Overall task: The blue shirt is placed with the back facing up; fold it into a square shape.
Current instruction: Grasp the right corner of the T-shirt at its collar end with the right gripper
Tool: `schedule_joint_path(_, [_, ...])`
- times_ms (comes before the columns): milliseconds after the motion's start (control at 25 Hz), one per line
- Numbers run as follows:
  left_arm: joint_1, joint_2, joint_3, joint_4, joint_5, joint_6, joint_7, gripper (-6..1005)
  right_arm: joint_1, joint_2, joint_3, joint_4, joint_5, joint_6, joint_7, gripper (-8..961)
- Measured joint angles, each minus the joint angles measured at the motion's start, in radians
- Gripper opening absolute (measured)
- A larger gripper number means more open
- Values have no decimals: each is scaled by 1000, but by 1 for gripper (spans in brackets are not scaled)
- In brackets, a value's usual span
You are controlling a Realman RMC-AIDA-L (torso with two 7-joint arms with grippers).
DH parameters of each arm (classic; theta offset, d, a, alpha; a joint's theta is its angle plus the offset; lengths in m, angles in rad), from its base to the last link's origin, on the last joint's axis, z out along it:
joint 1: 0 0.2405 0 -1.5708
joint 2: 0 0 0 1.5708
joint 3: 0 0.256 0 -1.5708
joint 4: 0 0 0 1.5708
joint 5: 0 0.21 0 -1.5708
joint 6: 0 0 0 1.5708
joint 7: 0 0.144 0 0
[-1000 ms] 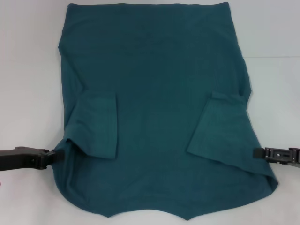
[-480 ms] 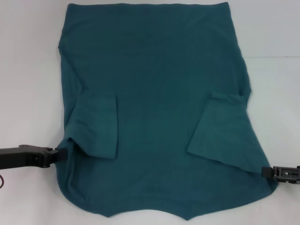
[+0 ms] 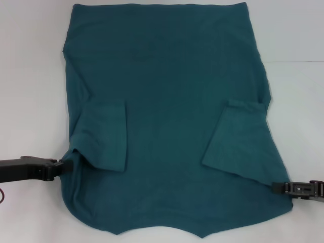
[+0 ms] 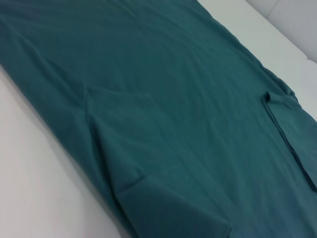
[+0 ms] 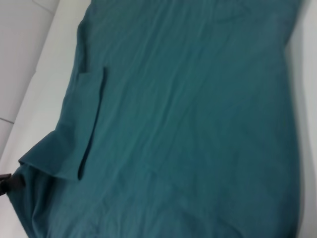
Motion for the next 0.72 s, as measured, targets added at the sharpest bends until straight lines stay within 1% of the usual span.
schedule_joint_path(320, [0, 0, 0, 0, 0, -3, 3, 28, 30, 18, -8, -5, -4, -42, -5, 917])
schedule_joint_path(560, [2, 0, 0, 0, 0, -8, 3, 29, 49, 18, -11, -5, -4, -69, -1, 917])
schedule_joint_path(720, [3, 0, 0, -4, 0, -18, 3, 29, 56, 13, -14, 2, -8, -80, 7, 917])
